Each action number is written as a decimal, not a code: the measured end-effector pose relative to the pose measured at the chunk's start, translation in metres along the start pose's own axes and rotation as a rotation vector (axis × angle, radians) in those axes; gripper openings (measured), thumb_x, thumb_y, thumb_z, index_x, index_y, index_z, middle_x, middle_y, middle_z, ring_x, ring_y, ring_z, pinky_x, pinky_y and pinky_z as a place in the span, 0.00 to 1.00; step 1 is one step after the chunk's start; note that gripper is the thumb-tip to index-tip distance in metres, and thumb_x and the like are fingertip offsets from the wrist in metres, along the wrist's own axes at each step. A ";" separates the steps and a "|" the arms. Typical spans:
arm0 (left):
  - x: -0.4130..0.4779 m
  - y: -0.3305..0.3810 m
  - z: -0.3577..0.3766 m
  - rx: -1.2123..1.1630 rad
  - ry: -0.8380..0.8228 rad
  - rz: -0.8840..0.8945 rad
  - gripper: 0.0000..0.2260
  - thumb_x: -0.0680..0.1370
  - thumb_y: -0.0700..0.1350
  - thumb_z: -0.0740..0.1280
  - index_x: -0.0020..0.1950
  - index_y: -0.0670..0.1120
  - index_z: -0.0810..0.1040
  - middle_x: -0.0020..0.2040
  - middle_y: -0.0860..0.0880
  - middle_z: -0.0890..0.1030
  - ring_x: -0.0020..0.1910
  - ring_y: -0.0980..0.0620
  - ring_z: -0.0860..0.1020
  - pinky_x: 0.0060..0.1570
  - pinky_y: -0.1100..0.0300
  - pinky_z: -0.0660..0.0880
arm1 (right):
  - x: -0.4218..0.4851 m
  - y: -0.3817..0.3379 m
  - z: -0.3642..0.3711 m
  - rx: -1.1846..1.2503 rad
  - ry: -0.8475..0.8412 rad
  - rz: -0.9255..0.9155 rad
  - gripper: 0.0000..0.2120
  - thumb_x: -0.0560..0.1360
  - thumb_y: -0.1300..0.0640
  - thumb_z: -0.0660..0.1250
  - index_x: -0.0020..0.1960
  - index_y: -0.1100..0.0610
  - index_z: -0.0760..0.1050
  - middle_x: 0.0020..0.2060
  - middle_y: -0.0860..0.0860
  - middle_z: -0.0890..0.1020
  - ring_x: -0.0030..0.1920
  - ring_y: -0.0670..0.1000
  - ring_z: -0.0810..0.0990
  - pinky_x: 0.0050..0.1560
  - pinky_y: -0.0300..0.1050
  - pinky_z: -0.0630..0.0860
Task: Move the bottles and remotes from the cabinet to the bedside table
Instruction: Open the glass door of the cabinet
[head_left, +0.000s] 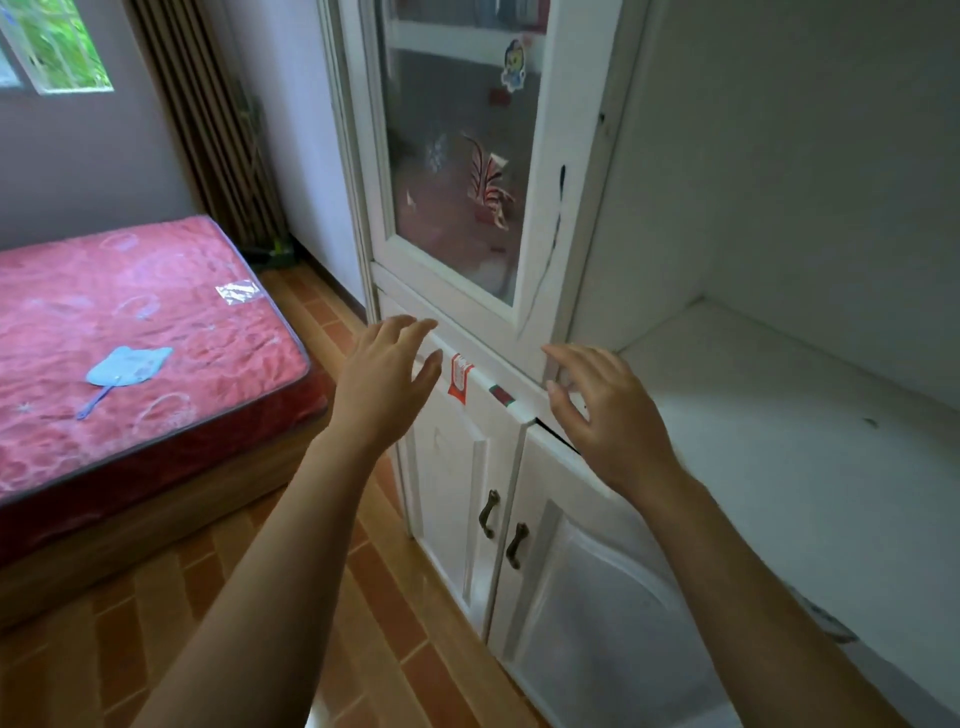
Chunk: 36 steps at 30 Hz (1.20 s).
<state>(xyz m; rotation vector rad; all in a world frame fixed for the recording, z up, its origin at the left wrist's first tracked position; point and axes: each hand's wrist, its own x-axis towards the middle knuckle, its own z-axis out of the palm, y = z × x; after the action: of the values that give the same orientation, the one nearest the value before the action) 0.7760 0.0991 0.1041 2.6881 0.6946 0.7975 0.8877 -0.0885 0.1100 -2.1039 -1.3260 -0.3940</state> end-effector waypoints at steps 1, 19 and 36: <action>0.008 0.006 -0.004 -0.003 0.020 0.017 0.17 0.78 0.49 0.60 0.66 0.47 0.69 0.66 0.44 0.73 0.66 0.44 0.68 0.64 0.48 0.66 | 0.004 0.002 -0.005 -0.015 0.014 0.001 0.22 0.74 0.51 0.52 0.63 0.59 0.71 0.58 0.54 0.79 0.59 0.49 0.69 0.60 0.41 0.65; 0.082 0.074 0.003 -0.146 0.095 0.278 0.36 0.74 0.65 0.52 0.73 0.54 0.38 0.77 0.45 0.45 0.75 0.48 0.47 0.70 0.53 0.47 | 0.020 0.046 -0.013 -0.062 -0.158 0.260 0.25 0.78 0.52 0.57 0.72 0.57 0.57 0.71 0.54 0.65 0.70 0.52 0.62 0.67 0.43 0.60; 0.097 0.078 0.022 -0.166 0.116 0.329 0.41 0.71 0.68 0.55 0.72 0.52 0.34 0.75 0.39 0.43 0.75 0.43 0.44 0.73 0.44 0.50 | 0.004 0.049 0.026 -0.128 -0.316 0.393 0.40 0.70 0.43 0.67 0.73 0.58 0.51 0.67 0.58 0.68 0.65 0.57 0.67 0.66 0.49 0.66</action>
<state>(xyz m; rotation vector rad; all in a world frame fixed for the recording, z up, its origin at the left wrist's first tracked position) 0.8885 0.0798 0.1572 2.6526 0.1955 1.0465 0.9309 -0.0839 0.0755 -2.5445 -1.0312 0.0238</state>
